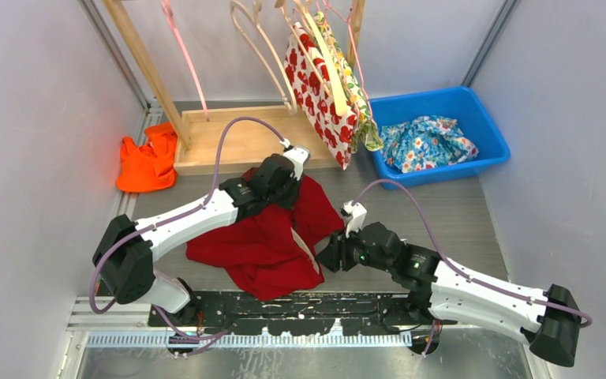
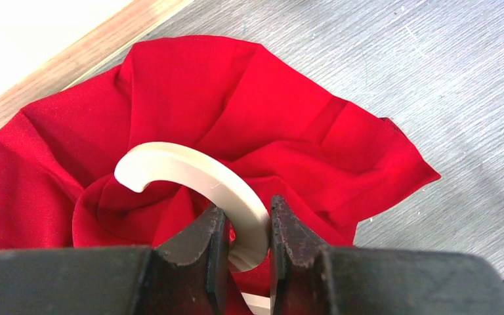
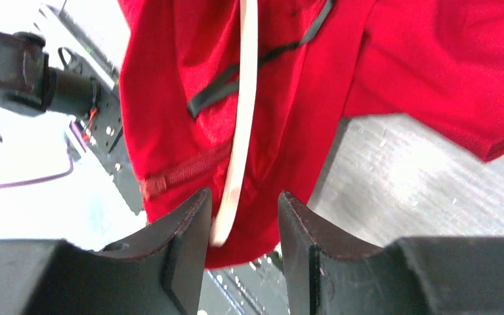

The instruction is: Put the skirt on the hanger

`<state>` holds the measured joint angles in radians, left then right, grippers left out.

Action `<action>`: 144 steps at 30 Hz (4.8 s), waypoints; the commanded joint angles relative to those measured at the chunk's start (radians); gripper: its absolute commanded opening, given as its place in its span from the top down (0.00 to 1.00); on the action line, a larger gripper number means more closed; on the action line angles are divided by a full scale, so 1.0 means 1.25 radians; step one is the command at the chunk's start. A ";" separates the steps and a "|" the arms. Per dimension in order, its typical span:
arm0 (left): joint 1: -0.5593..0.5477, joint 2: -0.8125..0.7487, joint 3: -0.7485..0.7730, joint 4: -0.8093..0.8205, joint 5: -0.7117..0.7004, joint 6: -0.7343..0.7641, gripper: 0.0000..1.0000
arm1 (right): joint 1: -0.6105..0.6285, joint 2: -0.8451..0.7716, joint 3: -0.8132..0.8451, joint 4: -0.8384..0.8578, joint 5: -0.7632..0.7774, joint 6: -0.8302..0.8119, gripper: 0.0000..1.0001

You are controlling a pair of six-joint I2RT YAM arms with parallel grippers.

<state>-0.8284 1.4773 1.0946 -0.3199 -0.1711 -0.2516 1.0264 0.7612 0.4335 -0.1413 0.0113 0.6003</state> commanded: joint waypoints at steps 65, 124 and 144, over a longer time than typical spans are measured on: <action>0.030 -0.007 0.169 -0.123 0.034 0.098 1.00 | 0.172 -0.013 0.204 -0.220 0.103 -0.103 0.99; -0.002 -0.271 0.213 -0.248 0.249 0.082 1.00 | -0.209 0.378 0.529 -0.026 -0.046 -0.302 0.99; -0.001 -0.230 0.413 -0.420 0.284 0.165 1.00 | -0.209 0.238 0.793 -0.361 -0.132 -0.439 0.99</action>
<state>-0.7948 1.1511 1.5391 -0.8810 0.0166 -0.0704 0.7303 1.0283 1.2327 -0.6750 0.0200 0.1276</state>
